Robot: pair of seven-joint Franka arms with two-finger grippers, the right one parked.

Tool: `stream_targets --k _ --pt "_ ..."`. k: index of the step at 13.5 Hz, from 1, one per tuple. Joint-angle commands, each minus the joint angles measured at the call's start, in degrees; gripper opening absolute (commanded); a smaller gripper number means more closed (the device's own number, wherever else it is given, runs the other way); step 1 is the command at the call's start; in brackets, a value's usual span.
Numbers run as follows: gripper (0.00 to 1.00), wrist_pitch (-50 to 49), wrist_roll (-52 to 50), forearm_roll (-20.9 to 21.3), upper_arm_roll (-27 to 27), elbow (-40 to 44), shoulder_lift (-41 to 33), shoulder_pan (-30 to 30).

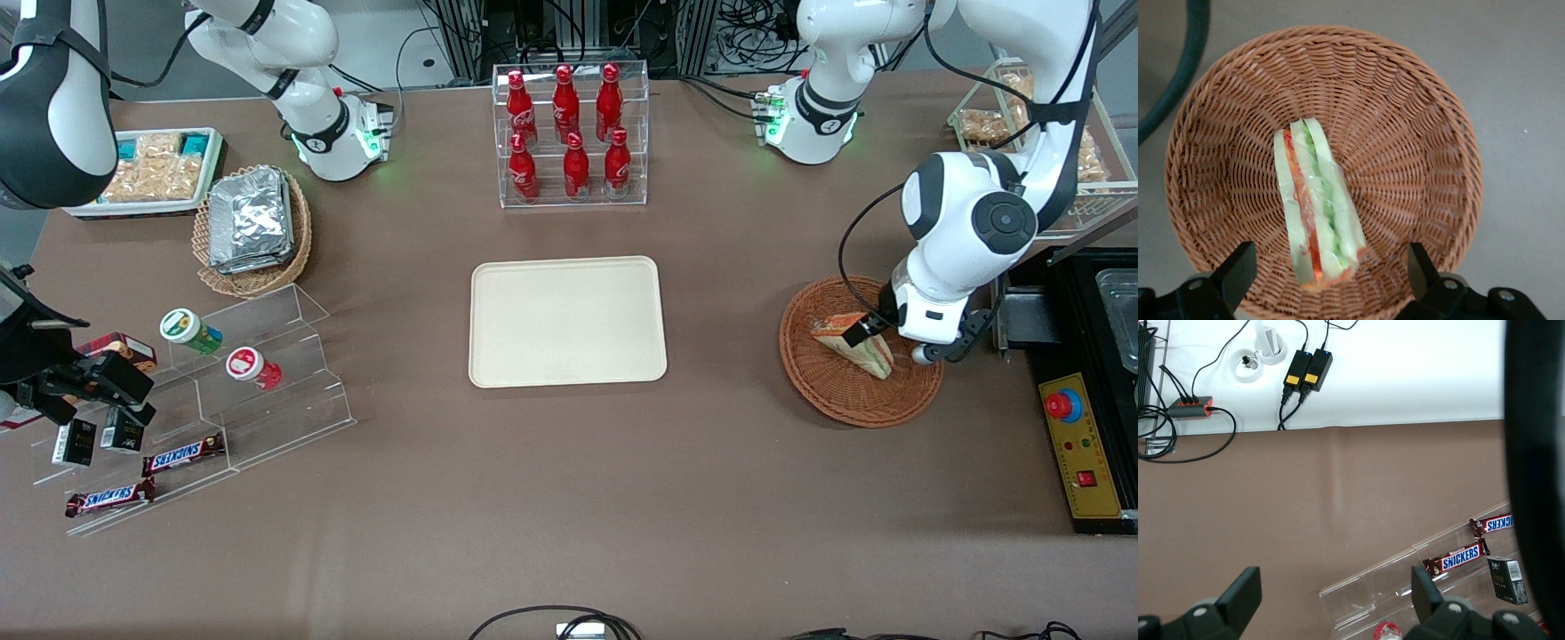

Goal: Place sandwich from basket to tray
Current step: 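Lower the open left gripper around the sandwich and close it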

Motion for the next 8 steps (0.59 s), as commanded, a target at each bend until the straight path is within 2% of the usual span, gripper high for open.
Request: stream_targets --k 1,8 --pt "1.00 4.2 -1.8 0.6 -0.2 -2.6 0.4 0.6" --pt "1.00 12.5 -3.7 0.5 0.9 -5.7 5.3 0.6"
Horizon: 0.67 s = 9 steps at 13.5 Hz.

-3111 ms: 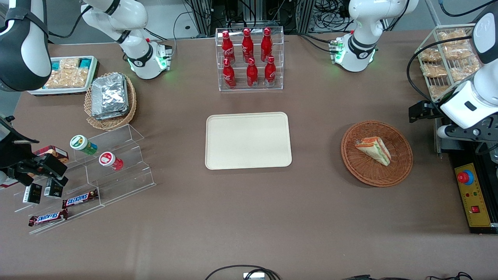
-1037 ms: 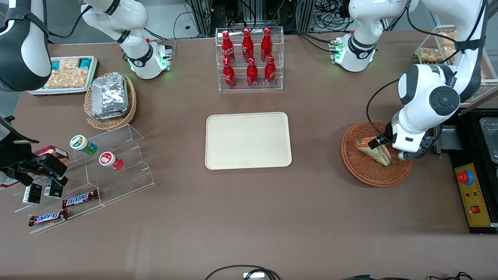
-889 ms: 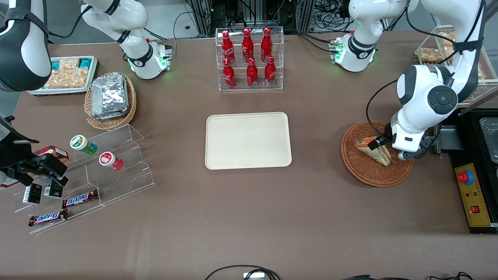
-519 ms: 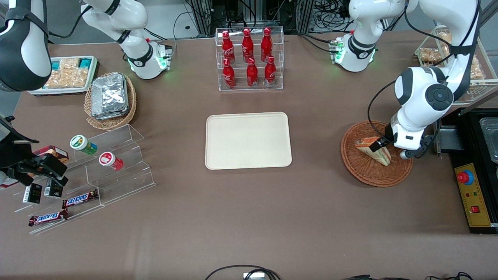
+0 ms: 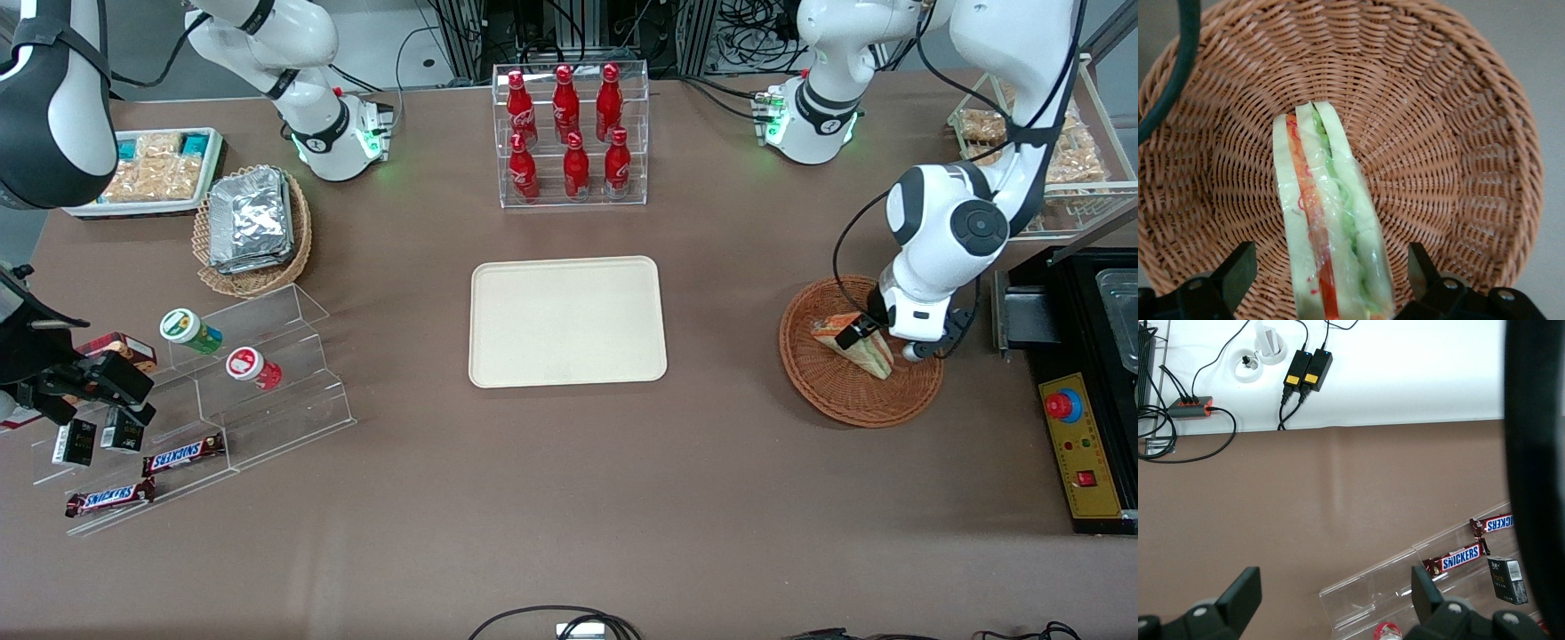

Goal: Place sandwich from basket to tray
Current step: 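Lower the open left gripper around the sandwich and close it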

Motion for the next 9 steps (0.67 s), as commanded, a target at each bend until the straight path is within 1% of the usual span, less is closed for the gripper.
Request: stream_targets --k 1,2,3,5,6,9 --pt "1.00 2.4 -1.4 0.5 0.4 -0.5 1.3 0.1" --pt "0.82 2.4 -2.2 0.5 0.4 -0.5 1.4 0.1" --pt "0.56 2.4 -3.0 0.4 0.5 -0.4 1.4 0.1" --pt "0.09 2.4 -4.3 0.4 0.4 0.0 2.1 0.1" --pt "0.00 2.4 -4.3 0.5 0.4 0.0 2.4 0.0" --pt "0.00 2.4 -4.2 0.5 0.4 0.3 2.3 0.0"
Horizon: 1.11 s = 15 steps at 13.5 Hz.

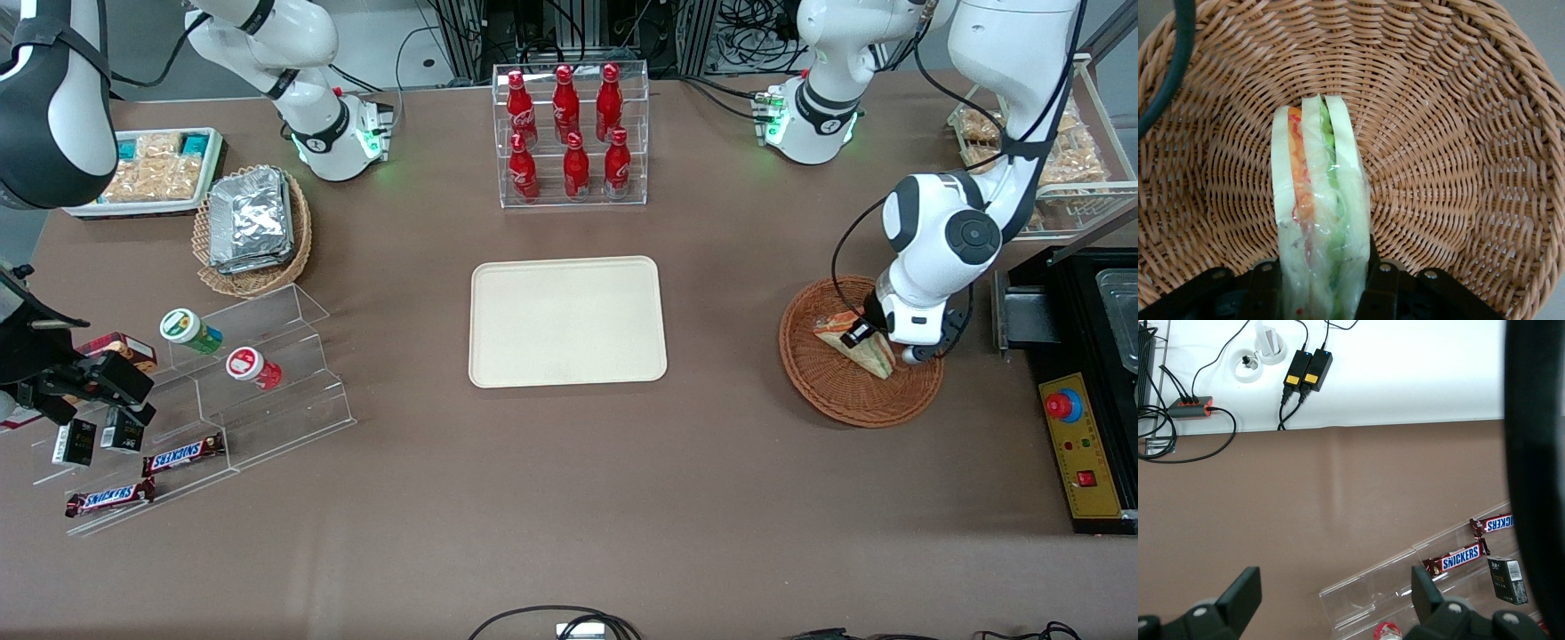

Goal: Place sandwich from basket to tray
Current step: 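Lower the open left gripper around the sandwich and close it, then lift the sandwich with the left gripper and carry it over the tray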

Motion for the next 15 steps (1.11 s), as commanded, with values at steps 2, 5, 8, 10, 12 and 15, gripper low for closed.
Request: stream_targets --k 2,5,8,10,12,15 --pt "0.00 -1.4 -0.9 0.7 0.0 1.4 -1.0 0.0" --pt "0.00 -12.8 -0.1 7.5 -0.3 5.9 -3.6 -0.1" --pt "0.00 -24.2 8.3 8.5 -0.7 12.6 -5.2 -0.8" --pt "0.00 -32.6 11.4 8.1 -3.0 18.1 -5.3 -1.4" --pt "0.00 -35.2 11.4 7.7 -7.0 20.9 -5.3 -1.4" --pt "0.00 -35.4 11.2 7.7 -15.8 23.9 -3.9 -1.4"
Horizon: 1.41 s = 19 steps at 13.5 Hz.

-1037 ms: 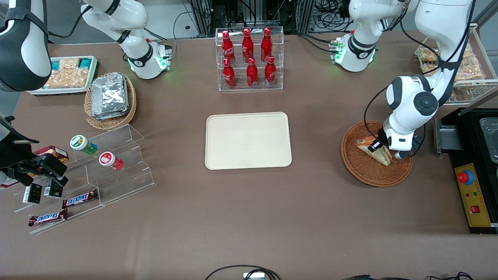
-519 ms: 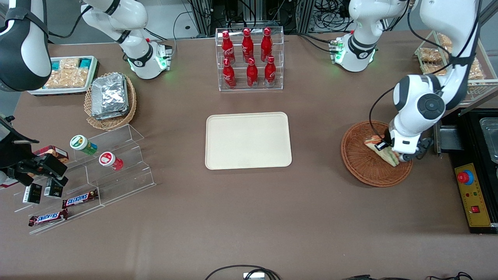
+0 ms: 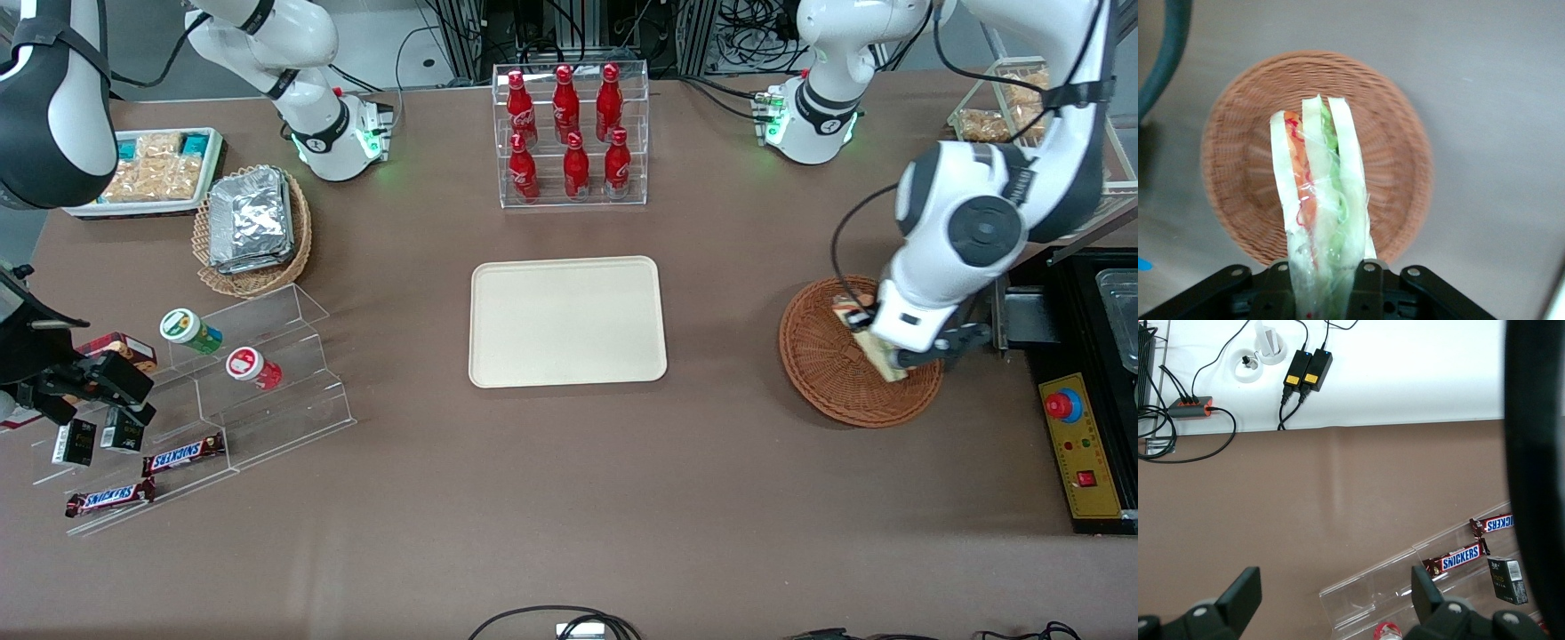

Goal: Place sandwich from basket to tray
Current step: 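Lift the sandwich with the left gripper and carry it over the tray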

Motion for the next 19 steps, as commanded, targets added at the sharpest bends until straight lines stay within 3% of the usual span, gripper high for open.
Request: stream_targets --k 1,8,16,19 --pt "0.00 -1.5 0.6 0.1 -7.5 3.9 2.0 -0.1" --pt "0.00 -0.5 -3.6 0.4 -22.5 8.0 6.9 -1.8" --pt "0.00 10.1 -12.5 1.7 -22.3 8.1 17.4 -11.5" --pt "0.00 11.7 -18.7 9.4 -22.2 8.3 22.8 -13.3"
